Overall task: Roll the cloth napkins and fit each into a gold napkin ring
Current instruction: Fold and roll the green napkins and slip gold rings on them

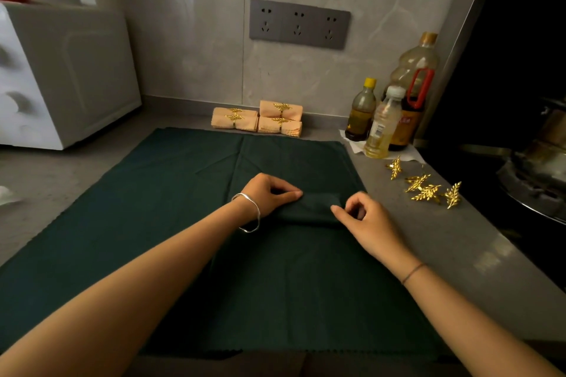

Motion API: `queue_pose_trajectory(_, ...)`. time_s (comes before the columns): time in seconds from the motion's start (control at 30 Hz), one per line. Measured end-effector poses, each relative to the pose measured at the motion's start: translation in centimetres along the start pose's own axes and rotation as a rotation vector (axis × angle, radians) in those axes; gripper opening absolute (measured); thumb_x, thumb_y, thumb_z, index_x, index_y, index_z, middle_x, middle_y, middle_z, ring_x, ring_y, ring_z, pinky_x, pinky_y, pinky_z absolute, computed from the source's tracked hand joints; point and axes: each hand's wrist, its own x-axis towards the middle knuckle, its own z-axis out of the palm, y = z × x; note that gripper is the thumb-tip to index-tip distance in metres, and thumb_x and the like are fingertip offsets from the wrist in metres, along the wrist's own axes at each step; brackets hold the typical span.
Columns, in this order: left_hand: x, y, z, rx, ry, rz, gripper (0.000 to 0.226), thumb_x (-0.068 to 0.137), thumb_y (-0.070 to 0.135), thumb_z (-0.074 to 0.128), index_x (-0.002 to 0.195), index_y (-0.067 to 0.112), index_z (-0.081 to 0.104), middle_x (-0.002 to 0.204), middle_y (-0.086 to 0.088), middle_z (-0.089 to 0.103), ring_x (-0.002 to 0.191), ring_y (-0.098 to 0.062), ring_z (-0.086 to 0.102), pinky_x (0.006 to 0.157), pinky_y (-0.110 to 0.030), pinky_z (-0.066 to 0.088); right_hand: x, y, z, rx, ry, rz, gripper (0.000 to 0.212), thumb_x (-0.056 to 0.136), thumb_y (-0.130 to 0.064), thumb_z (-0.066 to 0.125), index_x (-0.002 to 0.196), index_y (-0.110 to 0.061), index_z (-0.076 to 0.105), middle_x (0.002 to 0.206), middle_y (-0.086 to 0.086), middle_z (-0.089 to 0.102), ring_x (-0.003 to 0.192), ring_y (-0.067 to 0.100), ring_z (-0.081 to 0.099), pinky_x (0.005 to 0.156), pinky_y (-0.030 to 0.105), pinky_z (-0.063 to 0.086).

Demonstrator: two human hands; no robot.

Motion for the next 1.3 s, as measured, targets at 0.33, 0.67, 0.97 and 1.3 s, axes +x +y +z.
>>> queue_pose_trajectory(0.33, 1.4, 0.4, -0.4, 0.056, -0.064, -0.079, 0.018, 0.086, 0.025, 0.064, 0.102, 0.019, 0.071, 0.104, 0.005, 0.068, 0.089, -0.003, 0.058, 0.087, -0.020, 0.043, -0.2, -0.6, 0.8, -0.365, -0.327, -0.375, 0.048, 0.101, -0.040, 0.027, 0.148, -0.031, 0.019, 0.154, -0.018, 0.014, 0.141, -0.003, 0.002, 0.117, 0.024, -0.002)
queue_pose_trajectory(0.67, -3.4, 0.9, -0.1, 0.767, -0.241, 0.313, 0.053, 0.099, 0.045, 0.024, 0.148, 0.025, 0.018, 0.156, 0.009, 0.012, 0.144, -0.009, 0.001, 0.115, -0.028, -0.004, -0.2, -0.9, 0.7, -0.419, -0.403, -0.348, 0.048, 0.102, -0.039, 0.022, 0.149, -0.030, 0.017, 0.155, -0.018, 0.011, 0.141, -0.003, -0.002, 0.117, 0.025, -0.005)
queue_pose_trajectory(0.97, -4.2, -0.2, -0.4, 0.850, -0.322, 0.302, 0.057, 0.098, 0.049, 0.023, 0.149, 0.032, 0.006, 0.157, 0.011, 0.002, 0.144, -0.008, -0.003, 0.116, -0.029, -0.004, -0.8, -0.8, -0.3, -0.392, -0.245, -0.539, 0.045, 0.097, -0.039, 0.040, 0.141, -0.031, 0.036, 0.147, -0.019, 0.031, 0.138, -0.004, 0.021, 0.112, 0.013, -0.004)
queue_pose_trajectory(1.3, -4.2, 0.1, -0.5, 0.880, -0.317, 0.306, 0.056, 0.099, 0.047, 0.024, 0.149, 0.031, 0.006, 0.157, 0.011, 0.003, 0.144, -0.008, -0.001, 0.116, -0.029, -0.004, -1.3, -1.4, -0.9, -0.482, -0.253, -0.564, 0.041, 0.097, -0.038, 0.044, 0.138, -0.033, 0.043, 0.129, -0.016, 0.047, 0.122, 0.003, 0.037, 0.104, 0.014, 0.010)
